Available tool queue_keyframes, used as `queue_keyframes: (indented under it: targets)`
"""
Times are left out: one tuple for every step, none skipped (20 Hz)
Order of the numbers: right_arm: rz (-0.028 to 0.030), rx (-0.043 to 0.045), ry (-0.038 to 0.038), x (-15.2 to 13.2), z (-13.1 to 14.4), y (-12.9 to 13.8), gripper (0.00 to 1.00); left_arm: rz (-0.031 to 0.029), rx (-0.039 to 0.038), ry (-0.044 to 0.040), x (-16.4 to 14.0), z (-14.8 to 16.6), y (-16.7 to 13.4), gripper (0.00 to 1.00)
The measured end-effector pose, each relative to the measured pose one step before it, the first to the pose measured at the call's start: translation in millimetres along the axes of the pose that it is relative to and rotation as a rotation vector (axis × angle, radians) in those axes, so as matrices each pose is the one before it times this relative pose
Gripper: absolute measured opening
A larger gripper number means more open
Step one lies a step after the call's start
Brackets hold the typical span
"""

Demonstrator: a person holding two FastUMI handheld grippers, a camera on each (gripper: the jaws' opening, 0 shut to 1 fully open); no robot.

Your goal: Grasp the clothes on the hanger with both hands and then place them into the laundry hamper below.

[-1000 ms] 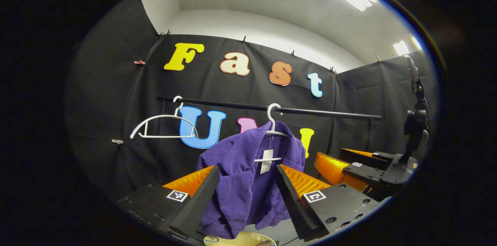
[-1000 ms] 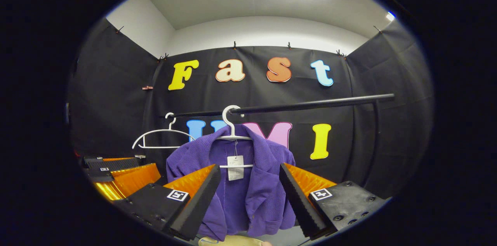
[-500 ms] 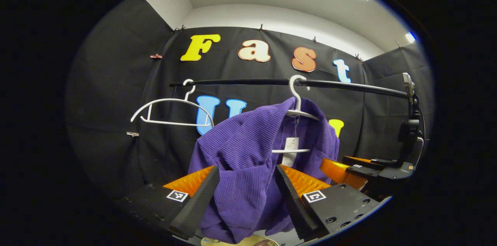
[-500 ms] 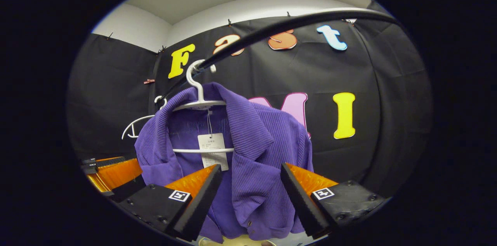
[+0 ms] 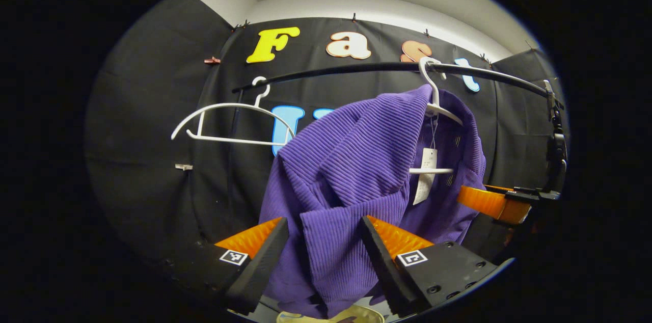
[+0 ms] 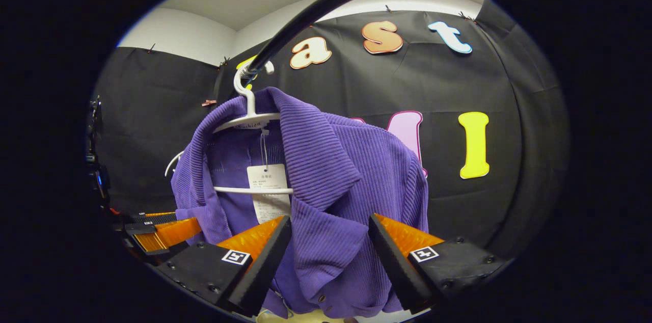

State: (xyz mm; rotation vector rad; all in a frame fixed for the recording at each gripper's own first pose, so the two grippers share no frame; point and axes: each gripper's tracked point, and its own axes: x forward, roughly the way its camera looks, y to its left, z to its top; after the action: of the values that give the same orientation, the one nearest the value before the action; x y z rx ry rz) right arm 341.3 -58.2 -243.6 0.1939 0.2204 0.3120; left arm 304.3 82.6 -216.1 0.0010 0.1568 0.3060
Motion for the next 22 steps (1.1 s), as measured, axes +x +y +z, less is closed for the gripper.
queue_keyframes:
  targets:
    - [0.00333, 0.00685, -0.00157, 1.16, 0.27, -1.06, 0.98, -0.02885, -0.00591, -0.0055, 0.77, 1.74, -10.94, 0.9]
    - [0.00547, 0.00964, 0.00583, 1.03, -1.95, 1.39, 0.98, -0.01896, 0.00009, 0.0042, 1.95, -2.91, -7.73, 0.9]
    - [0.01048, 0.01011, 0.0085, 2.06, -2.89, 4.71, 0.98, -0.01653, 0.00114, 0.00948, 2.62, -2.27, -6.7, 0.9]
    - [0.01819, 0.00588, 0.00176, 1.37, -1.63, 6.2, 0.98, -0.0138, 0.00071, 0.00715, 2.71, -3.28, -5.36, 0.9]
    - [0.01398, -0.0022, -0.00066, 2.32, -0.69, 6.41, 0.98, -0.00713, -0.00102, 0.00561, 2.99, -1.22, -3.68, 0.9]
    - [0.01059, -0.01055, 0.00253, 2.46, -1.83, 5.62, 0.98, -0.00742, -0.00196, 0.00543, 4.35, -3.15, -2.18, 0.9]
    - [0.00673, -0.0154, 0.00721, 1.95, -2.92, 2.62, 0.98, -0.00435, 0.00559, -0.0019, 4.72, 0.7, -0.74, 0.9]
    - [0.00629, -0.01146, 0.00485, 0.15, -0.54, 2.45, 0.98, 0.01069, 0.00678, -0.00312, 4.31, 1.31, 4.8, 0.9]
    - [0.00807, 0.00124, 0.00431, -0.73, -0.85, 2.0, 0.98, 0.01318, -0.00334, 0.00141, 4.5, 0.08, 6.67, 0.9]
    - [0.00869, 0.012, 0.00235, -1.05, 0.95, 2.93, 0.98, 0.00857, -0.01349, 0.00106, 1.22, -0.83, 6.31, 0.9]
    - [0.00672, 0.01049, -0.00062, -0.24, 0.4, 0.83, 0.98, 0.00141, -0.01754, -0.00125, 0.89, 2.23, 3.13, 0.9]
    - [-0.00661, 0.00142, 0.00137, 2.23, -0.36, -2.58, 0.98, -0.00339, -0.01646, -0.00045, 1.02, 1.91, -0.81, 0.9]
    - [-0.01051, -0.00479, 0.0017, 2.22, -1.26, -3.94, 0.98, -0.00703, -0.00734, 0.00232, -0.31, 0.75, -4.62, 0.89]
    - [-0.00485, -0.0014, 0.00341, 0.92, -0.53, -1.58, 0.98, -0.00541, 0.00509, -0.0007, -1.19, 0.95, -7.41, 0.89]
    - [0.00047, 0.00631, 0.00447, 0.8, 0.35, 0.69, 0.98, 0.0074, 0.00835, -0.00115, -0.33, 1.27, -5.43, 0.89]
    - [0.00337, 0.01029, 0.00015, 1.4, 1.25, 1.55, 0.98, 0.0013, -0.0006, 0.00165, 0.67, -1.47, -5.31, 0.89]
    - [0.00204, 0.00797, -0.00273, 1.83, 1.3, 1.1, 0.98, -0.00017, -0.00718, 0.00264, 1.66, -0.8, -5.68, 0.89]
    - [-0.00743, -0.00176, -0.00276, 2.46, -0.01, -1.81, 0.98, 0.01255, -0.00263, -0.00256, 1.8, -0.77, -2.07, 0.88]
    - [-0.00842, -0.00905, -0.00114, 1.58, -0.16, -1.91, 0.98, 0.02059, 0.00358, -0.00727, 3.97, 2.27, 1.88, 0.89]
    - [-0.0046, -0.00719, 0.00126, 1.44, -0.94, 0.04, 0.98, 0.02596, 0.00225, -0.00977, 4.39, 1.7, 3.51, 0.89]
    - [-0.00928, -0.00425, 0.00148, 1.53, -0.17, -1.25, 0.98, 0.03125, -0.00959, -0.01615, 5.98, 4.62, 4.84, 0.88]
    - [-0.01148, -0.00209, -0.00453, 1.56, 1.42, -3.49, 0.98, 0.0316, -0.01242, -0.0147, 4.52, 2.64, 5.17, 0.88]
